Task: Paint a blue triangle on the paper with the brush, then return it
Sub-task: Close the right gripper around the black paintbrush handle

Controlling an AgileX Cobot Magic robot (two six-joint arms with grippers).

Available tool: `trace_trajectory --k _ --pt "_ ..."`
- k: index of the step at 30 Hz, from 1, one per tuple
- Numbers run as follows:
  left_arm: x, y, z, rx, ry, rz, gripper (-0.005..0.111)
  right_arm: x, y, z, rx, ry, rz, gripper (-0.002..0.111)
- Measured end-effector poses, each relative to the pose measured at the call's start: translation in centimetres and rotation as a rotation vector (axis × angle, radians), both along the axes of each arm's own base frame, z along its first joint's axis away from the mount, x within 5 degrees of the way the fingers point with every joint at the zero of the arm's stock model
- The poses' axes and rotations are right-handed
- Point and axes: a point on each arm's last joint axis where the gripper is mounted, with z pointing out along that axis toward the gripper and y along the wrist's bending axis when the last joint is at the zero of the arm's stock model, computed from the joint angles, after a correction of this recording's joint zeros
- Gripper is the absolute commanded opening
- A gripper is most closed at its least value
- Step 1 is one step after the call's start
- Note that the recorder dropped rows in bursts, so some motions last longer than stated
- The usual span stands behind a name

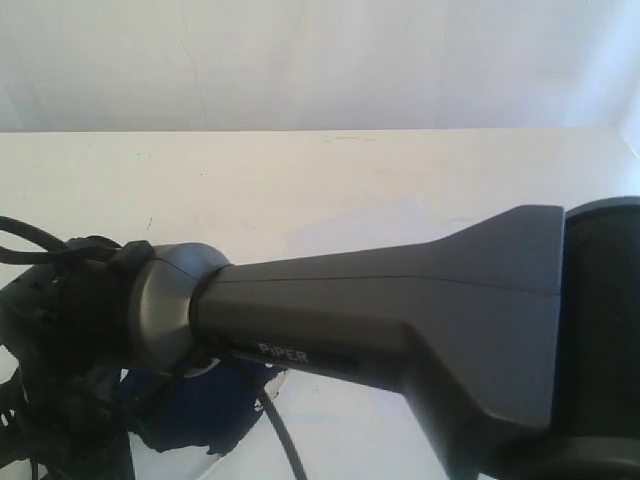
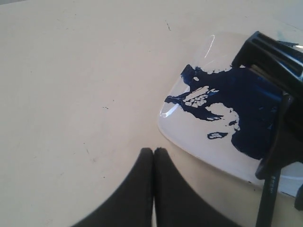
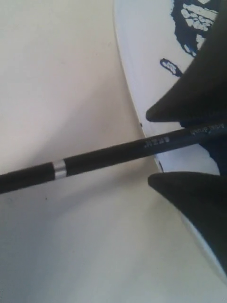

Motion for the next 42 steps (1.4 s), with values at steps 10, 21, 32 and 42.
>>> trace_trajectory --k 10,21,32,42 --pt "0.0 0.0 0.0 0.0 -0.002 0.0 0.0 0.9 -0.6 0.6 -0.013 0.016 -0.037 0.031" --pt "0.0 0.0 0.0 -0.001 -0.004 0.0 0.0 0.9 -0.2 0.4 0.027 0.027 -0.043 0.031" --pt "0.0 0.0 0.0 -0.001 -0.004 0.0 0.0 1.0 -0.1 0.2 0.026 0.013 -0.037 0.031" --pt "0.0 0.0 0.0 -0.001 -0.004 0.0 0.0 1.4 -0.2 -0.1 0.013 0.011 -0.042 0.031"
